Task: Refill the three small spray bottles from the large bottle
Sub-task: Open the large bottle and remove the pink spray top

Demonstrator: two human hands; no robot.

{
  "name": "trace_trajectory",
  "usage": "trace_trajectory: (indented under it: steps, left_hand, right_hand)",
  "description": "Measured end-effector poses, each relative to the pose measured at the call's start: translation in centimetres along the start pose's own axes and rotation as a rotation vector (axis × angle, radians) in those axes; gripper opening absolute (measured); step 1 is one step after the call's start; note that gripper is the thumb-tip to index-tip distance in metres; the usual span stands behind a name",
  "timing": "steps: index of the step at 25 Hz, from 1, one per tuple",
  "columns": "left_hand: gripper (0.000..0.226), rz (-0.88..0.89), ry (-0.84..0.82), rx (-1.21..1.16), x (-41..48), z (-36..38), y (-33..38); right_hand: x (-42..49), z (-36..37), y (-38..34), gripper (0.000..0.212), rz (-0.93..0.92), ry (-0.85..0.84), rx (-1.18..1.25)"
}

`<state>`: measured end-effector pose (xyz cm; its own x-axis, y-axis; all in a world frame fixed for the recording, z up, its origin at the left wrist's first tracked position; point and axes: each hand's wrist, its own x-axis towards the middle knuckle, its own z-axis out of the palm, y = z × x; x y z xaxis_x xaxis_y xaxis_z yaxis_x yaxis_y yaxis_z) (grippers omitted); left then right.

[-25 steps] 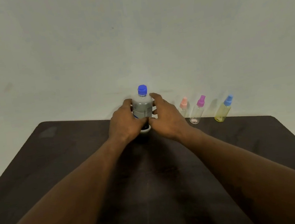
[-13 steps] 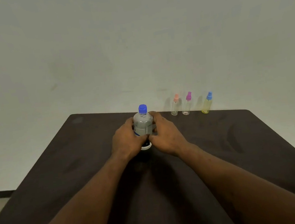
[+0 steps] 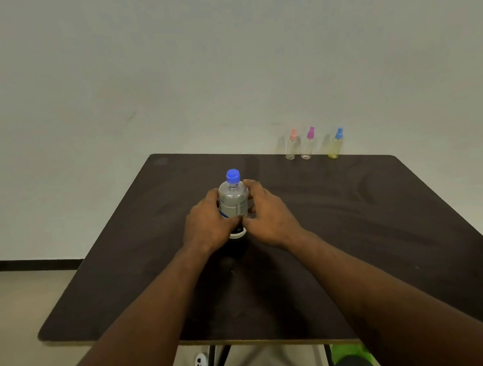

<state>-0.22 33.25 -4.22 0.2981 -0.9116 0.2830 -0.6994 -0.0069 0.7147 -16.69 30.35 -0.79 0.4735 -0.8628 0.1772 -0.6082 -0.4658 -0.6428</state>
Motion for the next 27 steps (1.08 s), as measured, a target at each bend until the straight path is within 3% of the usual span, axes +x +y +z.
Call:
trace_trajectory:
  steps: [4,8,13,17,24,27]
  left_hand:
    - [0.062,-0.01,-0.059,0.024,-0.5,-1.0,0.5]
    - [0.094,-0.009,-0.07,-0.06,0.2,-2.2,1.9]
    - [0.074,-0.004,-0.066,-0.044,0.5,-2.1,2.6]
    - [0.077,-0.017,-0.07,-0.019,0.4,-2.0,2.4]
    - [0.074,-0.038,-0.07,-0.01,0.3,-1.9,2.3]
    - [0.097,0.007,-0.02,0.007,0.1,-1.4,2.9]
  right_hand:
    - [-0.4,-1.1,-1.0,0.067,-0.01,0.04,-0.11]
    - [1.2,-3.0,-2.9,0.046,-0.036,0.21,-0.172]
    - [3.1,-3.1,-4.8,0.03,-0.064,0.227,-0.293]
    - [4.0,-2.9,-5.4,0.029,-0.061,0.226,-0.381]
    - [3.9,-4.4,-5.9,0.042,-0.093,0.427,-0.161]
    - [2.5,-4.3,-3.7,0.036,-0.007,0.429,0.075]
